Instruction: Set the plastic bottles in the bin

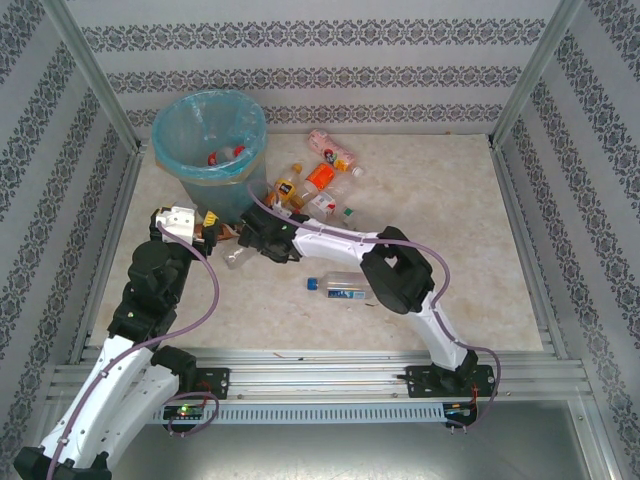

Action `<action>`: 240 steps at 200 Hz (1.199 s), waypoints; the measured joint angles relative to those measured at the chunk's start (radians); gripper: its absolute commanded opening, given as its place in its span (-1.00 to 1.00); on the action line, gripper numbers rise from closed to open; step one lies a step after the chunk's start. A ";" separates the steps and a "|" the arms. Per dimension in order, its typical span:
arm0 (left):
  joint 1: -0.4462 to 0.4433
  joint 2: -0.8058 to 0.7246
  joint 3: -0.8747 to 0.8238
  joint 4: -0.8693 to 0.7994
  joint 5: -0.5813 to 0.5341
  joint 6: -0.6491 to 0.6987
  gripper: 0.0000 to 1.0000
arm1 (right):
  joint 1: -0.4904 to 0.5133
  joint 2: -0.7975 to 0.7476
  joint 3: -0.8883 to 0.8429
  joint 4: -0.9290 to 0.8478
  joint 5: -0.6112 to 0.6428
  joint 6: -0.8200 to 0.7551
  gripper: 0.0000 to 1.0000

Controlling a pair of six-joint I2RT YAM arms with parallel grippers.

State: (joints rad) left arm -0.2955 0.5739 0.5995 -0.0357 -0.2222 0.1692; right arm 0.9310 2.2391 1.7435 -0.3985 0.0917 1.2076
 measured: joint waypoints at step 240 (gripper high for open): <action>0.000 0.000 0.000 0.000 -0.023 0.008 0.51 | 0.000 -0.040 -0.078 0.003 0.077 0.072 0.68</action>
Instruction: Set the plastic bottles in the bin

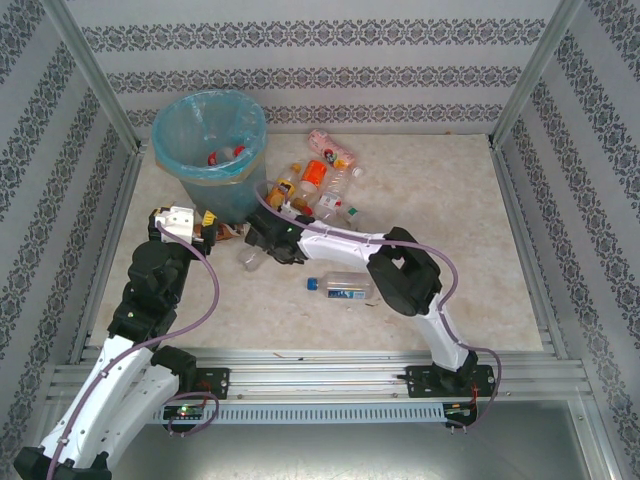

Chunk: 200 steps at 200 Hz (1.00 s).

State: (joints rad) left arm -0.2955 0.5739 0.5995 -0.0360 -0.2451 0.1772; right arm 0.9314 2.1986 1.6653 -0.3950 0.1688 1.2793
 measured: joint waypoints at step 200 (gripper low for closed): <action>0.000 0.079 0.099 -0.050 0.037 -0.036 0.56 | 0.066 -0.337 -0.365 0.151 -0.079 -0.150 -0.06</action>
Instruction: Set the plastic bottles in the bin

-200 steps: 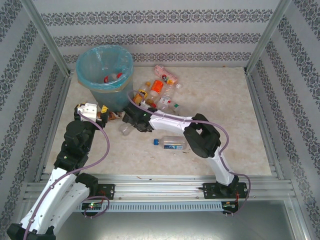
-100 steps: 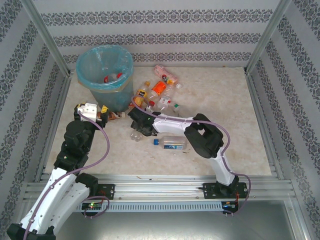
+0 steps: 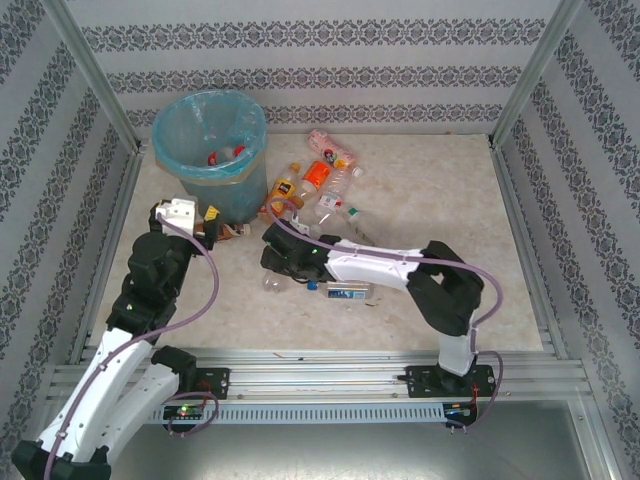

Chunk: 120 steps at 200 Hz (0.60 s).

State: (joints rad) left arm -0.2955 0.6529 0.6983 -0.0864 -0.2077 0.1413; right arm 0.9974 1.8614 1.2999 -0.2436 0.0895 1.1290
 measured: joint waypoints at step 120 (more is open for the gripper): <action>0.000 0.349 0.510 -0.294 0.581 -0.317 0.45 | 0.040 -0.525 -0.383 0.119 0.079 -0.341 -0.06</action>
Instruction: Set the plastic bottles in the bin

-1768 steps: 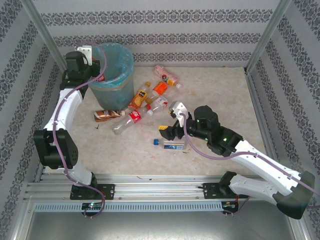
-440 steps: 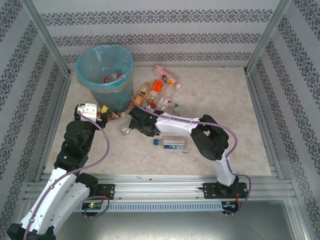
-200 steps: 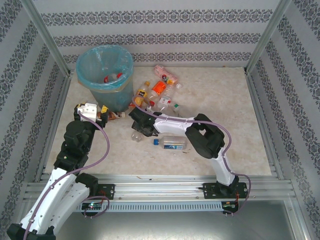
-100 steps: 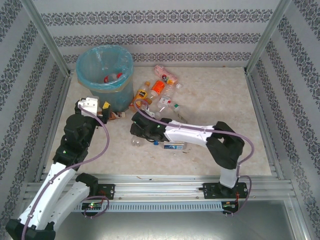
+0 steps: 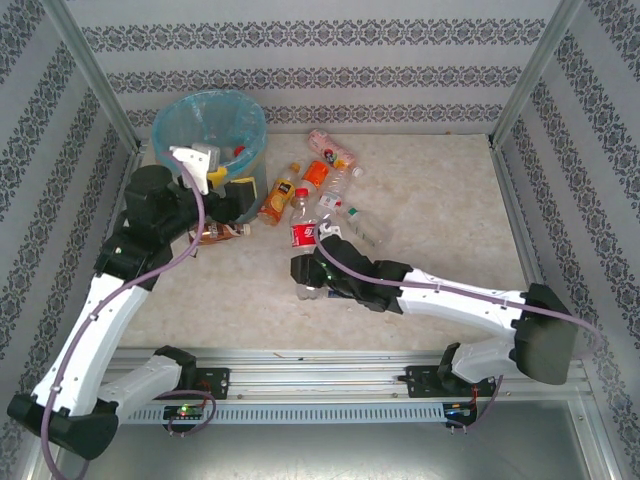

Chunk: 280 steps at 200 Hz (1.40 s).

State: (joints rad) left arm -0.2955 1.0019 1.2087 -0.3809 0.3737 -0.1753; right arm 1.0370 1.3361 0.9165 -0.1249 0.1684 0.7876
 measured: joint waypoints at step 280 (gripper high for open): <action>0.000 0.116 -0.056 0.007 0.195 -0.226 0.19 | 0.039 -0.004 -0.023 0.235 -0.212 -0.235 -0.23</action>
State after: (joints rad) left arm -0.2951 1.1183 1.1526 -0.3740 0.5682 -0.4015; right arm 1.0756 1.3323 0.8936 0.1101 -0.0441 0.5529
